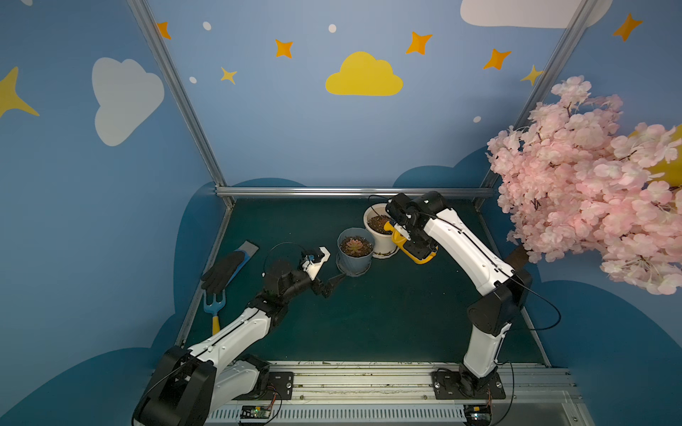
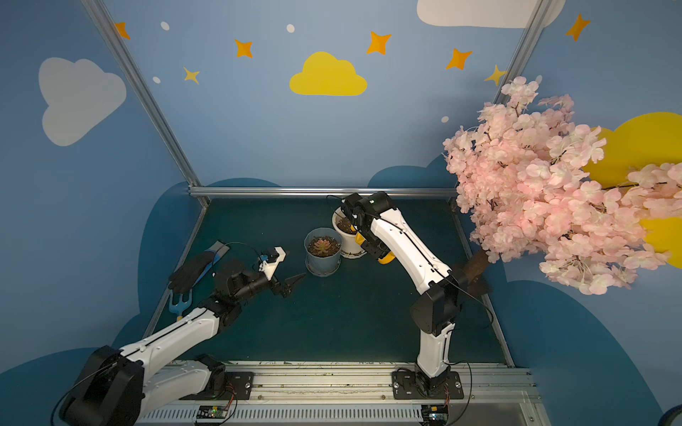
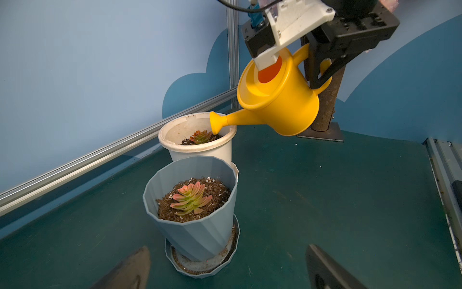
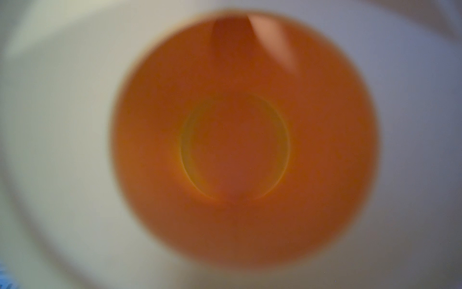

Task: Water the succulent around the soil edge
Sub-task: Water the soil of the potted plant with water.

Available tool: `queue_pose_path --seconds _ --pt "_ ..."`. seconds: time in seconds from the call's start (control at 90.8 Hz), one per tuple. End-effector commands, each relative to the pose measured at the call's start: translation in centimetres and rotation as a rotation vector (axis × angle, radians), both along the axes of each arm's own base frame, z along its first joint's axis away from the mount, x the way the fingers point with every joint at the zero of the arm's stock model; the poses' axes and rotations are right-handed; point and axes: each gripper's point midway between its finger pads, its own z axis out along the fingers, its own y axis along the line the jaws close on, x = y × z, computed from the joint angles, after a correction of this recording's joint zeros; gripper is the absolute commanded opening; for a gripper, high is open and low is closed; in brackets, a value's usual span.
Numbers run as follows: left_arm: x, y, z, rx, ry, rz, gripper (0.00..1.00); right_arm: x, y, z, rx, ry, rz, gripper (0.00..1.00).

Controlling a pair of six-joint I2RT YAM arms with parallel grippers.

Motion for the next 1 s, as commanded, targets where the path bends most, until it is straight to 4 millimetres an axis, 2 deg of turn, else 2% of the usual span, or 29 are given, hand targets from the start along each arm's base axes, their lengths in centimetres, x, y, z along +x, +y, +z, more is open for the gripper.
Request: queue_pose_path --seconds 0.0,0.551,0.991 --pt "-0.1 -0.1 0.8 -0.016 -0.026 -0.01 1.0 -1.7 -1.7 1.6 -0.059 0.008 0.001 0.0" --pt "-0.2 -0.1 0.8 -0.014 -0.028 -0.007 1.0 -1.7 -2.9 1.7 -0.124 -0.003 -0.009 0.0" --pt "-0.1 0.1 0.6 -0.003 -0.031 0.004 1.0 -0.7 -3.7 1.9 -0.189 -0.027 -0.02 0.0"
